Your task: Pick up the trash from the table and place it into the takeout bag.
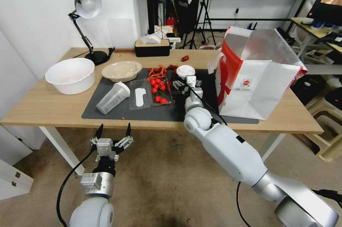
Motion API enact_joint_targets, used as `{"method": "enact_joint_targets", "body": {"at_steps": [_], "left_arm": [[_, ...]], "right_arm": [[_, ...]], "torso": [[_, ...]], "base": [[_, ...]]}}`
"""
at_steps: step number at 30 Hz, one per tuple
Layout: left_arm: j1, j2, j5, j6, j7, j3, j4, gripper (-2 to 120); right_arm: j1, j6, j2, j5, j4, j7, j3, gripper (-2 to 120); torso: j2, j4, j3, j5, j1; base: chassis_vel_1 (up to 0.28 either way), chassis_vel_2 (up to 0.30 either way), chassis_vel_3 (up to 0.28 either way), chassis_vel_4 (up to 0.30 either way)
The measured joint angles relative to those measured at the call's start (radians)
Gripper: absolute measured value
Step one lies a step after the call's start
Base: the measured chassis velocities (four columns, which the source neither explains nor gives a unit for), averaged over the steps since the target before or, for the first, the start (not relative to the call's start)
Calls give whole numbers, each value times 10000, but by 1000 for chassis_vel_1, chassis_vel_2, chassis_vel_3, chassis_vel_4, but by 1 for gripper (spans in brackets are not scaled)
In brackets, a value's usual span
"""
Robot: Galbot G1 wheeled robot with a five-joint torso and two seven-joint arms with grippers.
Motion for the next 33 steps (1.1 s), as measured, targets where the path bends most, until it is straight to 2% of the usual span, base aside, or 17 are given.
{"method": "enact_joint_targets", "body": {"at_steps": [1,4,6,8,9,11,13,16,19,20,22,24,26,27,33], "left_arm": [[0,0,0,0,0,0,0,100],[1,16,-1,-33,-33,-24,9,100],[-3,18,-1,-35,-40,-25,11,100],[-17,15,-2,-39,-50,-25,25,100],[-17,15,-2,-39,-50,-25,25,100],[-26,10,-2,-41,-52,-21,52,100],[-27,-1,1,-58,-55,-5,73,100],[-26,-2,3,-60,-55,-3,73,100],[-31,-19,24,-64,-56,7,74,100],[-31,-19,24,-64,-56,7,74,100],[-31,-33,43,-64,-56,17,68,100],[-28,-36,51,-64,-56,23,54,100],[-22,-35,62,-63,-56,24,14,100],[-22,-35,62,-63,-56,24,14,100],[-3,-30,79,-43,-55,23,-36,100]], "right_arm": [[0,0,0,0,0,0,0,68],[43,4,57,-8,-76,-22,-31,54],[46,5,69,-14,-83,-22,-35,51],[12,13,52,-82,-66,-67,-34,39],[12,13,52,-82,-66,-67,-34,39],[-67,31,-22,-101,32,-86,-11,30],[-175,56,-165,-128,393,-116,53,22],[-184,58,-181,-131,445,-118,59,21],[-302,135,-441,-218,1319,-259,188,8],[-302,135,-441,-218,1319,-259,188,8],[-369,306,-717,-87,2207,-563,330,3],[-384,361,-829,20,2571,-714,435,1],[-388,281,-1112,139,3503,-984,832,1],[-388,281,-1112,139,3503,-984,832,1],[-25,-885,-1782,266,4986,-1087,1929,1]], "torso": [[0,0,0,0,0],[0,-1,0,0,-1],[0,-1,0,-1,-1],[0,0,-1,0,-2],[0,0,-1,0,-2],[0,-1,-1,0,-2],[0,-1,-1,0,-1],[0,-1,-1,0,-1],[0,-2,-1,0,-2],[0,-2,-1,0,-2],[1,-1,-1,0,-1],[2,0,-2,0,-2],[2,0,-1,1,-2],[2,0,-1,1,-2],[2,-1,-2,0,-2]], "base": [[0,0,0,0],[0,0,0,0],[0,0,0,0],[0,0,0,0],[0,0,0,0],[0,0,0,0],[0,0,0,0],[0,0,0,0],[0,0,0,0],[0,0,0,0],[0,0,0,0],[0,0,0,0],[0,0,0,0],[0,0,0,0],[0,0,0,0]]}}
